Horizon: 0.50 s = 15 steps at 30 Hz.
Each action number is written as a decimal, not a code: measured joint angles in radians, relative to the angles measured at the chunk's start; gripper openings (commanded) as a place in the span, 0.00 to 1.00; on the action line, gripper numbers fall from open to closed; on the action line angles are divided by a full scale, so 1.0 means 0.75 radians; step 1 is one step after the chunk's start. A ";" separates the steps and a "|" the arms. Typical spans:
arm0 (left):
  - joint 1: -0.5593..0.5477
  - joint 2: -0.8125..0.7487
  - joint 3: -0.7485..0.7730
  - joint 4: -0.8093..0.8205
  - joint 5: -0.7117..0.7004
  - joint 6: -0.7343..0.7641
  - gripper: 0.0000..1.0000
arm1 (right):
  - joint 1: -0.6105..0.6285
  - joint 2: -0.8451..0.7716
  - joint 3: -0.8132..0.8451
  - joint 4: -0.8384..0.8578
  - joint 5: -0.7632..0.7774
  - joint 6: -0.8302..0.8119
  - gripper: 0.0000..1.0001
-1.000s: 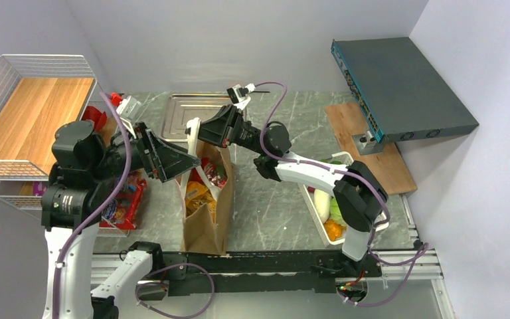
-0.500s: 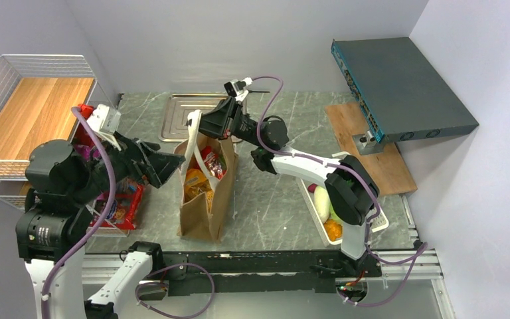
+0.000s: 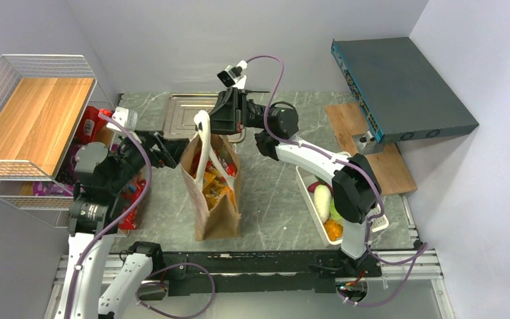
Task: Place the food into the grocery bag and tie it
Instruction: Tie the grocery bag at the center of the board.
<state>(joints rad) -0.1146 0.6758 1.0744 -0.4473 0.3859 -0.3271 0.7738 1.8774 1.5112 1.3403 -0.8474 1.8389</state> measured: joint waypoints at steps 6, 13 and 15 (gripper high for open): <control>0.000 0.001 -0.213 0.431 0.186 -0.024 0.81 | 0.004 0.000 0.083 0.030 -0.145 0.122 0.00; 0.000 0.025 -0.241 0.643 0.486 -0.037 0.60 | 0.004 0.000 0.085 -0.011 -0.259 0.146 0.00; 0.000 0.004 -0.226 0.614 0.545 -0.014 0.52 | 0.004 -0.001 0.077 -0.022 -0.265 0.141 0.00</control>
<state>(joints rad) -0.1146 0.6785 0.9051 0.0132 0.7948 -0.3378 0.7765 1.8771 1.5692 1.3239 -1.0462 1.9446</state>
